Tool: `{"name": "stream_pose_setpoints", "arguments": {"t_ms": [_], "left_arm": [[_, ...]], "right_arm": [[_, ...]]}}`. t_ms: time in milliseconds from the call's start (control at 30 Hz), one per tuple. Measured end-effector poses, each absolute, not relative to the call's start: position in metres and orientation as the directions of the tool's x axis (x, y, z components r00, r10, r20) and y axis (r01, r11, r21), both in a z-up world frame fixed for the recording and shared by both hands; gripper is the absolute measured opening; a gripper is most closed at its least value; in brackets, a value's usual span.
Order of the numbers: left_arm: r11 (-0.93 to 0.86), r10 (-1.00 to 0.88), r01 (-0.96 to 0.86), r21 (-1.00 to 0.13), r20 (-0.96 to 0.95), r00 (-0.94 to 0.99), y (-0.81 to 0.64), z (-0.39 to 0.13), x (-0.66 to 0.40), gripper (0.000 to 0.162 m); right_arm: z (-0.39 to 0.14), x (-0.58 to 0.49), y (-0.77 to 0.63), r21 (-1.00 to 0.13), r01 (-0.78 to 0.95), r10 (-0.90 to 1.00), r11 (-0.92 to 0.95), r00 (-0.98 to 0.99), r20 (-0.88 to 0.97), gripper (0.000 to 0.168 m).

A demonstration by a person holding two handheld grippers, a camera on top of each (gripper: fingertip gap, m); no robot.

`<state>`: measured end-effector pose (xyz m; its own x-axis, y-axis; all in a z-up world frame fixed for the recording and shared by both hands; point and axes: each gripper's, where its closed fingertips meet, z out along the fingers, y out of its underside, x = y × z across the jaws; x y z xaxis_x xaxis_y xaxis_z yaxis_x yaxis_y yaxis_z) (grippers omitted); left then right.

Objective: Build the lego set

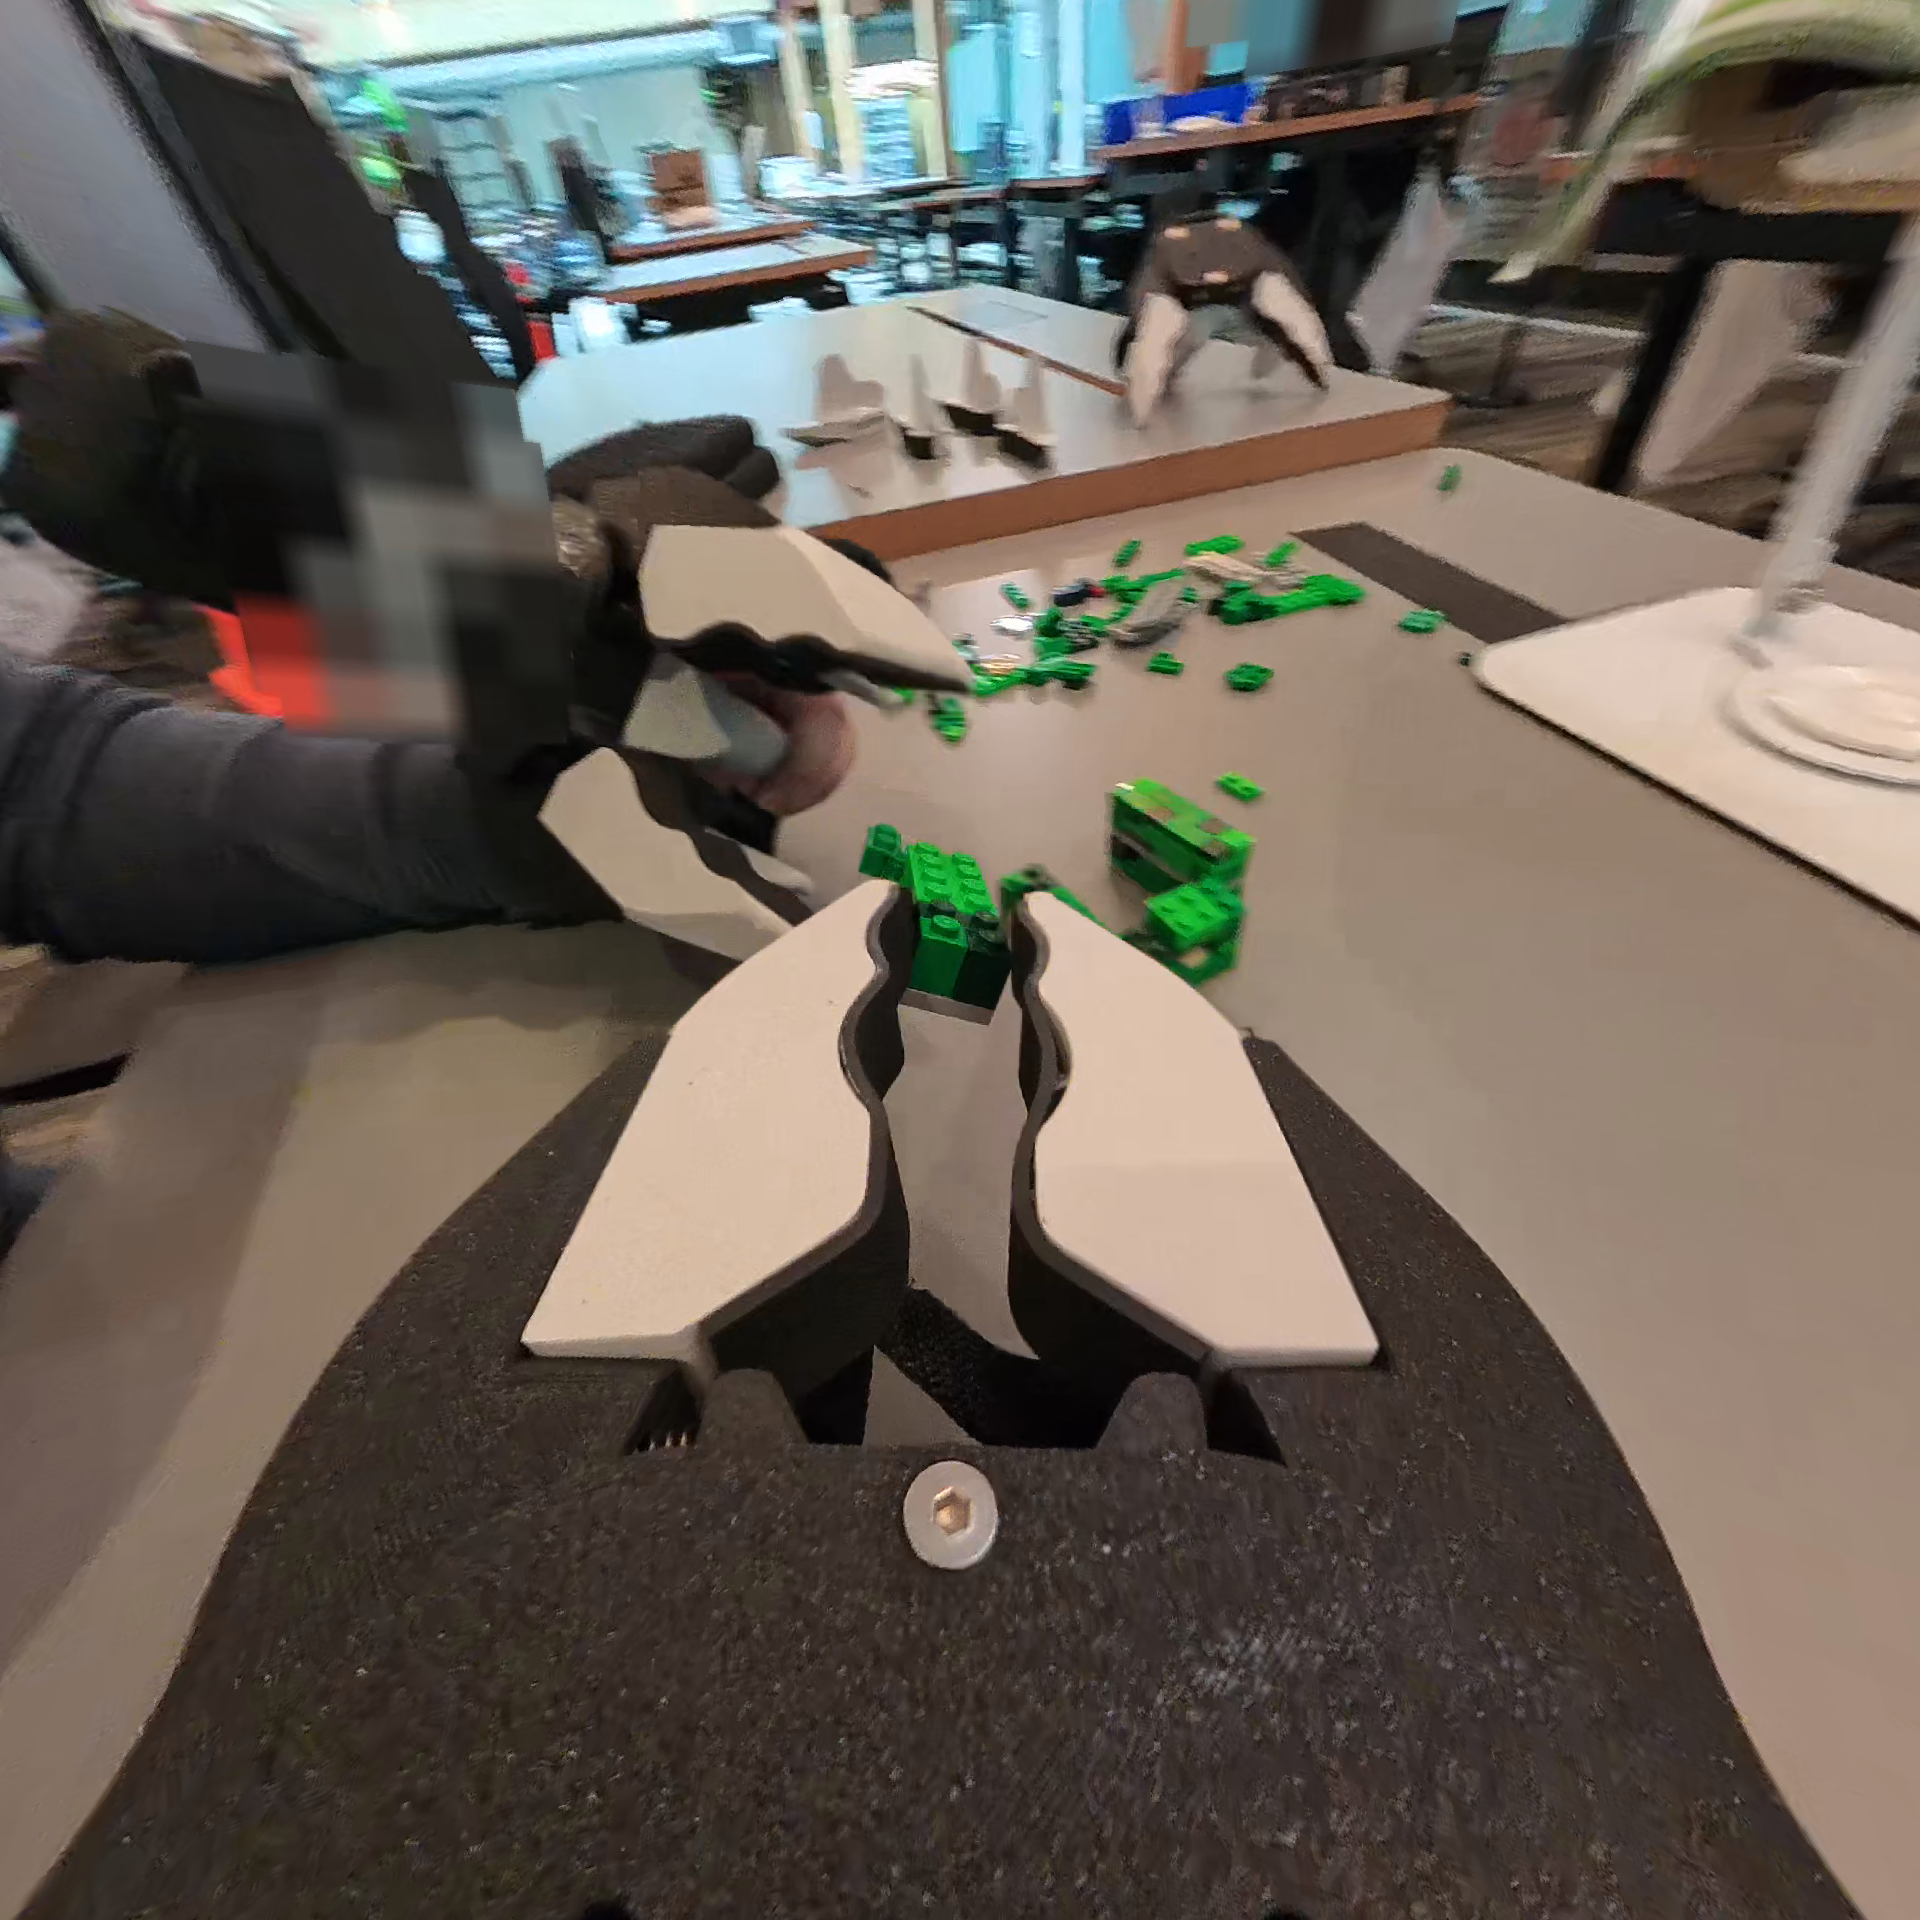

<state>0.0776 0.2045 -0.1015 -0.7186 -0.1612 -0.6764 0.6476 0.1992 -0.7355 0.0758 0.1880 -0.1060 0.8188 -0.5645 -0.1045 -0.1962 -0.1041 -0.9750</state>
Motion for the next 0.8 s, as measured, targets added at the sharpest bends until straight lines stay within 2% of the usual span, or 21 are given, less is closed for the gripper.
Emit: {"name": "stream_pose_setpoints", "arguments": {"t_ms": [100, 167, 300, 633, 700, 800], "left_arm": [[0.18, -0.21, 0.576, -0.798, -0.603, -0.77, 0.209, -0.098, 0.089, 0.061], [0.172, -0.269, 0.525, -0.834, -0.552, -0.789, 0.214, -0.095, 0.1, 0.059], [0.168, -0.322, 0.472, -0.865, -0.501, -0.803, 0.218, -0.09, 0.109, 0.057], [0.174, -0.282, 0.386, -0.906, -0.422, -0.862, 0.21, -0.094, 0.102, 0.057], [0.171, -0.279, 0.369, -0.913, -0.404, -0.871, 0.21, -0.095, 0.102, 0.058], [0.171, -0.28, 0.358, -0.918, -0.394, -0.876, 0.21, -0.094, 0.103, 0.058]], "right_arm": [[-0.117, 0.074, 0.156, -0.952, -0.249, -0.707, -0.179, 0.705, -0.052, 0.017], [-0.133, 0.065, 0.141, -0.917, -0.299, -0.752, -0.264, 0.659, 0.002, 0.017], [-0.149, 0.052, 0.123, -0.875, -0.289, -0.792, -0.388, 0.591, 0.156, 0.018], [-0.179, 0.031, 0.12, -0.769, -0.337, -0.716, -0.543, 0.665, 0.214, 0.017], [-0.181, 0.027, 0.121, -0.745, -0.341, -0.693, -0.573, 0.687, 0.218, 0.03], [-0.182, 0.021, 0.122, -0.717, -0.335, -0.652, -0.611, 0.727, 0.217, 0.037]]}}
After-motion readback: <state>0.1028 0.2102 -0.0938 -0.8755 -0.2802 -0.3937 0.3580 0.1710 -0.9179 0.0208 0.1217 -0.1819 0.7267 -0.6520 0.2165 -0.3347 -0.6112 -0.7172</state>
